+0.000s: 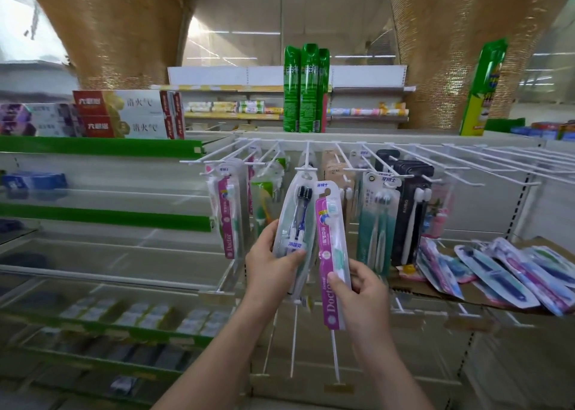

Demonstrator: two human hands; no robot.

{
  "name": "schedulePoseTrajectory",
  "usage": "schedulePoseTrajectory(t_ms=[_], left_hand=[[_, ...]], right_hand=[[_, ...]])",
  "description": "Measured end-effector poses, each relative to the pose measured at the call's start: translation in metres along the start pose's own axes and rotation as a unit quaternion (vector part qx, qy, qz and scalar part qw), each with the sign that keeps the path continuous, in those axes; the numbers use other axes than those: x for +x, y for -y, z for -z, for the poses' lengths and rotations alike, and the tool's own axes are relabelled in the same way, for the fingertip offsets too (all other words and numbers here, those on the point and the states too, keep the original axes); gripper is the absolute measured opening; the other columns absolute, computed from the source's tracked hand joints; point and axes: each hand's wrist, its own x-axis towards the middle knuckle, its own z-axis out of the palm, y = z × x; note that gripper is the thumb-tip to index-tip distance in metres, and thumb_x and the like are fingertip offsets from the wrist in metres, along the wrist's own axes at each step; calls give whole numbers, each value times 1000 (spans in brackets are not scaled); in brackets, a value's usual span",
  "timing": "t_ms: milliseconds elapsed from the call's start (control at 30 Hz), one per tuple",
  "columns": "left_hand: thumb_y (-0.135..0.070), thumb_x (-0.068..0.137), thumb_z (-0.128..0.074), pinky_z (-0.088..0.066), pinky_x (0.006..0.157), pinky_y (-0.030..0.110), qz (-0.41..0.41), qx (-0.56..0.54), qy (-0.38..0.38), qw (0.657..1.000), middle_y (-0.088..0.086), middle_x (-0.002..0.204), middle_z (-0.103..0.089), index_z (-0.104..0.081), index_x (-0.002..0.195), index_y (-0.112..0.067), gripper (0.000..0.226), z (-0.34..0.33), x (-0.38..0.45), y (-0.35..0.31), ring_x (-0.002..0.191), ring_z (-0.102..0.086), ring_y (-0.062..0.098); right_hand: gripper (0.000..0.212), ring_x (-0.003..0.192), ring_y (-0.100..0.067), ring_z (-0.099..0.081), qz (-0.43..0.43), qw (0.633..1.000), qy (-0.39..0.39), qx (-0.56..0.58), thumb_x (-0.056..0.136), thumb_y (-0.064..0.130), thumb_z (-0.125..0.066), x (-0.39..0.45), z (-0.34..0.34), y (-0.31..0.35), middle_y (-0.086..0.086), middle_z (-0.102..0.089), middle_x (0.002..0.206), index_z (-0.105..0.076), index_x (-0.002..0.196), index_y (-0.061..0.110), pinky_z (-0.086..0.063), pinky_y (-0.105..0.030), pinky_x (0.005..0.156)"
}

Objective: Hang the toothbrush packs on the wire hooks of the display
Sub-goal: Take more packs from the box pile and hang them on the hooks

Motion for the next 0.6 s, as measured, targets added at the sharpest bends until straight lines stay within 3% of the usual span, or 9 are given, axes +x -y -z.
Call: schedulePoseTrajectory(t_ms=[233, 400, 467, 533, 600], left_hand=[[-8, 88, -77, -61, 91, 46, 21, 7, 7, 1000, -8, 113, -78, -63, 136, -33, 56, -15, 18, 16, 104, -75, 14], [-13, 85, -80, -61, 92, 47, 37, 1, -7, 999, -7, 112, -78, -60, 140, -33, 62, -23, 29, 25, 102, -76, 14], [-24, 79, -81, -60, 92, 48, 42, 5, -10, 999, -8, 110, -78, -62, 137, -39, 64, -26, 33, 29, 102, -76, 16], [-37, 70, -81, -60, 93, 47, 55, 25, -17, 998, -10, 110, -78, -59, 136, -48, 70, -27, 39, 34, 101, -76, 14], [-39, 74, -81, -60, 93, 44, 48, 92, -21, 994, -13, 110, -77, -54, 142, -48, 73, -29, 42, 35, 100, -75, 10]], right_hand=[[21, 85, -14, -76, -6, 1000, 23, 14, 95, 14, -69, 15, -5, -3, 5, -78, 93, -66, 108, 30, -63, -46, 78], [23, 86, -13, -76, -7, 999, 37, 12, 95, 15, -69, 22, -5, -8, 9, -78, 92, -65, 108, 34, -63, -45, 76], [23, 84, -12, -76, -9, 999, 42, 14, 95, 15, -69, 27, -5, -9, 9, -78, 91, -64, 107, 35, -64, -44, 75], [23, 83, -11, -75, -15, 999, 44, 17, 95, 16, -69, 31, -6, -11, 8, -78, 91, -64, 111, 33, -64, -43, 74], [23, 82, -12, -75, -19, 999, 45, 19, 95, 16, -69, 35, -7, -13, 6, -78, 90, -65, 114, 29, -63, -41, 73]])
